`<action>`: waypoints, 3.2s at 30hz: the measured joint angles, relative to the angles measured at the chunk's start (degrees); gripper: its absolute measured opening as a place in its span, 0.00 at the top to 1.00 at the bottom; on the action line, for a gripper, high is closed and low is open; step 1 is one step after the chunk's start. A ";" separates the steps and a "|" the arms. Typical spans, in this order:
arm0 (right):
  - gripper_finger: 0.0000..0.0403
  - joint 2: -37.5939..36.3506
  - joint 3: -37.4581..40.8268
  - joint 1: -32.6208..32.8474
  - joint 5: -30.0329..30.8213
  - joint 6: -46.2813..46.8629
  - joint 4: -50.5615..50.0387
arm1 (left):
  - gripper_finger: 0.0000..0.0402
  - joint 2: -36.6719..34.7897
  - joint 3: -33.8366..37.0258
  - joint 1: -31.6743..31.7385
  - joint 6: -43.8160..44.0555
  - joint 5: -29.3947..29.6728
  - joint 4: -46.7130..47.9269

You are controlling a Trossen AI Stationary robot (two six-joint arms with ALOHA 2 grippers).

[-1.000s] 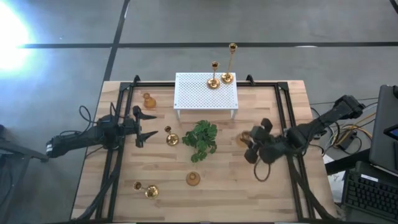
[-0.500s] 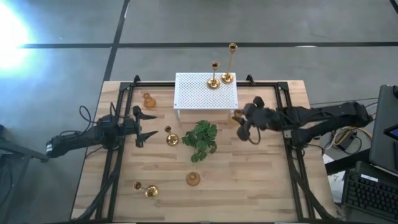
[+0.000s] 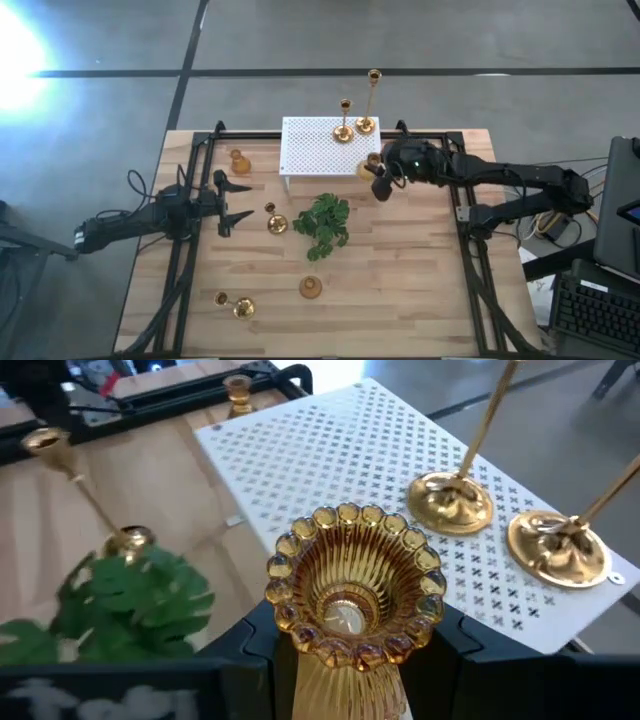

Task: Pick & Place candle stick holders
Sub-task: Put the yellow glass candle holder on the shelf

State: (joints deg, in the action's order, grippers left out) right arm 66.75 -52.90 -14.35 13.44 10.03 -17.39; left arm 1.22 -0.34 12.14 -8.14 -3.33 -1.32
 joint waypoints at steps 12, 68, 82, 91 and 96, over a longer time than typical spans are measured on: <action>0.70 8.35 -7.73 -6.52 -3.50 -6.07 0.01 | 0.21 0.00 0.00 0.00 0.01 0.00 -0.02; 0.70 11.73 -1.01 -13.45 -9.45 -5.97 8.62 | 0.21 -0.01 0.00 0.01 0.00 -0.02 -0.09; 0.65 11.77 -0.96 -13.80 -9.07 -7.73 9.27 | 0.21 0.02 0.00 0.01 0.01 -0.02 -0.09; 0.64 11.86 -0.92 -13.81 -9.01 -10.18 9.78 | 0.21 0.01 0.00 -0.01 0.00 -0.02 -0.09; 0.66 11.86 -0.92 -13.80 -9.03 -10.32 10.36 | 0.21 -0.01 0.00 0.01 0.01 -0.02 -0.09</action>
State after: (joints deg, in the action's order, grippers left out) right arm 78.61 -53.82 -28.14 4.41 -0.29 -7.03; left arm 1.21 -0.34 12.14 -8.13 -3.36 -1.41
